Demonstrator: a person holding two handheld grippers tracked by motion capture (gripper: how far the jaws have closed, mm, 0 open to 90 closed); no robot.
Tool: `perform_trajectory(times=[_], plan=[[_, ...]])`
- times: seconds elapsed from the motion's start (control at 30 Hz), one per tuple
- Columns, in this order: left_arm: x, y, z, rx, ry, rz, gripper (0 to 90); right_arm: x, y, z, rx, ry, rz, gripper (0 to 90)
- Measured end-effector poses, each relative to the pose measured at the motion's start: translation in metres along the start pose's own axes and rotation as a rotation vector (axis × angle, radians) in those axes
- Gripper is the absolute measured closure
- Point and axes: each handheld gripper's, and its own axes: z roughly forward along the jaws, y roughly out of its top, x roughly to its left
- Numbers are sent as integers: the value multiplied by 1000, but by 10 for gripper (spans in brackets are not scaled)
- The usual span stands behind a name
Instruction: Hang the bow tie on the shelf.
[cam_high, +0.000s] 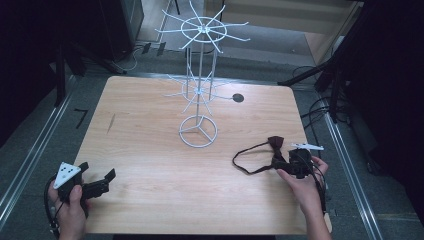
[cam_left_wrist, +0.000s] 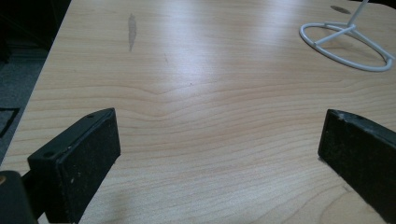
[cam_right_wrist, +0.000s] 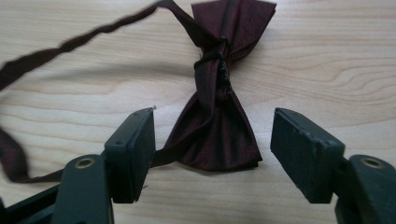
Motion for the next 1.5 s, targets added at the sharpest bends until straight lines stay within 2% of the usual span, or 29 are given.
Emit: perform_trajectory(times=[0.23,0.43,0.53,0.67,0.7,0.73,0.77,0.8,0.97,1.03,1.2,1.23,1.27,1.3,1.37,1.4,1.5], plan=[[0,0,1,5,-4,-10,0,3,3,13,34,-16,23,407],[0,0,1,4,-5,-10,0,6,3,18,40,-12,6,464],[0,0,1,6,-6,-8,0,8,2,18,32,-14,4,518],[0,0,1,7,-5,-9,0,11,-1,18,23,-8,-15,662],[0,0,1,7,-5,-9,0,11,-1,18,23,-8,-15,662],[1,0,1,9,-5,-7,0,10,-2,17,22,-5,-16,736],[1,0,1,9,-5,-7,0,10,-2,17,22,-5,-16,736],[1,0,1,11,-5,-6,0,10,-2,17,22,11,-9,792],[0,0,1,12,-4,-6,0,15,-2,16,25,-15,-35,825],[0,0,1,5,-5,-10,0,17,-3,15,9,-20,-37,835],[0,0,1,7,-4,-10,0,24,-11,13,-104,1,-32,841],[0,0,1,7,-4,-10,0,24,-11,13,-104,1,-32,841],[1,0,1,7,-5,-10,0,27,-12,10,-152,6,-25,841],[1,0,1,7,-5,-10,0,29,-12,7,-176,14,-26,841],[0,0,1,7,-5,-10,0,30,-12,5,-197,13,-27,841],[0,0,1,7,-4,-10,0,33,-11,1,-231,30,-24,841],[0,0,1,5,-4,-10,0,38,-9,-6,-280,40,-36,841]])
